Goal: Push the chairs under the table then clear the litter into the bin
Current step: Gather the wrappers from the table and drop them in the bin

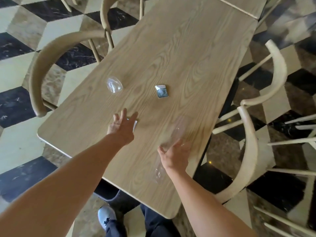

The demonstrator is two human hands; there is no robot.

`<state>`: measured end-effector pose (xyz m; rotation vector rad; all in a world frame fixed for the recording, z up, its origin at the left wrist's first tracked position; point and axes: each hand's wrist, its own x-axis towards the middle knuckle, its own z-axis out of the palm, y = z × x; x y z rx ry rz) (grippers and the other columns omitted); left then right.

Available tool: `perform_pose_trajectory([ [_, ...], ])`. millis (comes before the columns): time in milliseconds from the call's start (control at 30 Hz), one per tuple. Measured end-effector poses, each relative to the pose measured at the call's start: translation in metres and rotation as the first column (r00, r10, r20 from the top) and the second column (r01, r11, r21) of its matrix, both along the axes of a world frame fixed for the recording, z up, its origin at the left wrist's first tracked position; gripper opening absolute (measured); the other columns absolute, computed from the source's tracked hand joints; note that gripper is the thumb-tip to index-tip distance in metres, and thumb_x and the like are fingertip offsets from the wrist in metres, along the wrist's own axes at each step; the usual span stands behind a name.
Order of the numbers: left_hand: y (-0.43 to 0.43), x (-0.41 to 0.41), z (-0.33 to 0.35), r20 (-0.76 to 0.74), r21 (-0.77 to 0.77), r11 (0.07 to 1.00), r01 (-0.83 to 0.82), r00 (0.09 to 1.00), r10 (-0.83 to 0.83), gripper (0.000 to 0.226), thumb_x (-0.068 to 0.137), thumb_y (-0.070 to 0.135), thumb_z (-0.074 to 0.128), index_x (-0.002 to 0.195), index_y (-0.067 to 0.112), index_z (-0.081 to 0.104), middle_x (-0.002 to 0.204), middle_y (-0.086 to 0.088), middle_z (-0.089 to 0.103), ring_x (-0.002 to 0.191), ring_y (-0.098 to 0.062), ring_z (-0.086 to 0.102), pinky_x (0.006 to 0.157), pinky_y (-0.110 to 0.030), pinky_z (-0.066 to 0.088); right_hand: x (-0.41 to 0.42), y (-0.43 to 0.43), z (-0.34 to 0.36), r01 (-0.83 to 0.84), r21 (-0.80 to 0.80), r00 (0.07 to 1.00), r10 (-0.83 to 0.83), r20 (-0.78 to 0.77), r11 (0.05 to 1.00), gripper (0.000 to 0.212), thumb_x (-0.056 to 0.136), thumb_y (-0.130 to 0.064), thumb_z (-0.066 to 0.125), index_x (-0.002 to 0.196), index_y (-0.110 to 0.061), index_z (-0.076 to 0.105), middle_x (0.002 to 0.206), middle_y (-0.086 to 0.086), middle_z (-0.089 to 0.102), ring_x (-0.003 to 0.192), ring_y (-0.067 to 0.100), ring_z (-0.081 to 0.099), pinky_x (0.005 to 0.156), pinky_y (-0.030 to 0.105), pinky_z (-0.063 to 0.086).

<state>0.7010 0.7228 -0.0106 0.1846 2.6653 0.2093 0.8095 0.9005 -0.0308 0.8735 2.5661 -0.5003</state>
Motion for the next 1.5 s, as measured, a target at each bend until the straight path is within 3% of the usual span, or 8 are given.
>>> perform_pose_trajectory([
  [133,-0.011,-0.002,-0.012,0.025,0.007,0.998,0.066,0.997,-0.066,0.063,0.089,0.011,0.055,0.139,0.046,0.037,0.141,0.005,0.031,0.124,-0.027,0.031,0.086,-0.040,0.051,0.001,-0.015,-0.001,-0.033,-0.022,0.997,0.032,-0.073,0.999,0.068,0.090,-0.044,0.057,0.145,-0.011,0.036,0.137,0.019,0.047,0.120,0.035,0.048,0.090,0.043,0.049],
  [300,-0.016,0.015,-0.013,-0.095,0.019,0.998,0.059,0.994,-0.056,0.024,0.099,0.029,0.053,0.122,0.025,0.049,0.126,-0.003,0.045,0.119,-0.027,0.040,0.083,-0.042,0.050,0.004,-0.029,-0.001,-0.107,-0.039,0.992,0.104,-0.074,0.993,0.059,0.088,-0.032,0.057,0.141,-0.012,0.040,0.134,0.014,0.050,0.117,0.033,0.053,0.089,0.040,0.048],
  [500,-0.036,0.048,-0.005,0.004,-0.047,0.987,0.155,0.988,-0.155,0.052,0.089,0.026,0.066,0.134,0.023,0.040,0.131,-0.001,0.047,0.127,-0.023,0.040,0.102,-0.035,0.040,0.016,-0.051,0.004,-0.207,-0.066,0.976,0.202,-0.076,0.976,0.059,0.084,-0.017,0.062,0.137,-0.009,0.038,0.129,0.014,0.054,0.115,0.033,0.055,0.091,0.038,0.046],
  [967,-0.208,0.199,0.027,0.178,-0.086,0.989,-0.124,0.974,0.138,0.051,0.091,0.030,0.060,0.137,0.019,0.042,0.136,-0.005,0.048,0.128,-0.028,0.045,0.100,-0.039,0.046,0.081,-0.197,0.039,-0.523,-0.322,0.839,0.543,-0.032,0.789,0.060,0.087,-0.019,0.063,0.140,-0.016,0.037,0.135,0.008,0.048,0.122,0.029,0.052,0.095,0.036,0.045],
  [1067,-0.248,0.227,0.024,0.195,-0.112,0.974,-0.196,0.957,0.215,0.054,0.091,0.036,0.061,0.139,0.021,0.042,0.141,-0.004,0.046,0.129,-0.028,0.045,0.101,-0.040,0.046,0.103,-0.227,0.037,-0.580,-0.359,0.794,0.607,-0.048,0.731,0.051,0.085,-0.021,0.065,0.131,-0.015,0.043,0.128,0.007,0.052,0.118,0.028,0.055,0.089,0.036,0.047],
  [1167,-0.271,0.244,0.006,0.230,-0.136,0.965,-0.223,0.940,0.250,0.062,0.092,0.037,0.061,0.146,0.021,0.036,0.149,-0.006,0.039,0.132,-0.031,0.043,0.103,-0.042,0.046,0.120,-0.250,0.023,-0.565,-0.419,0.781,0.624,0.004,0.711,0.052,0.086,-0.023,0.067,0.131,-0.014,0.042,0.127,0.006,0.047,0.116,0.027,0.055,0.086,0.033,0.049],
  [1300,-0.275,0.247,-0.043,0.281,-0.100,0.956,-0.276,0.914,0.293,0.058,0.092,0.038,0.061,0.141,0.018,0.039,0.140,-0.007,0.046,0.133,-0.030,0.042,0.103,-0.042,0.047,0.125,-0.269,-0.020,-0.542,-0.442,0.768,0.635,0.087,0.715,0.041,0.085,-0.025,0.068,0.117,-0.015,0.046,0.118,0.007,0.048,0.100,0.028,0.061,0.078,0.036,0.053],
  [1500,-0.261,0.239,-0.152,0.352,-0.015,0.929,-0.369,0.868,0.351,0.051,0.091,0.043,0.063,0.133,0.019,0.047,0.131,-0.005,0.051,0.124,-0.028,0.047,0.100,-0.042,0.048,0.111,-0.276,-0.121,-0.464,-0.386,0.795,0.567,0.216,0.797,0.039,0.085,-0.023,0.068,0.117,-0.008,0.052,0.121,0.011,0.055,0.105,0.032,0.062,0.081,0.037,0.051],
])
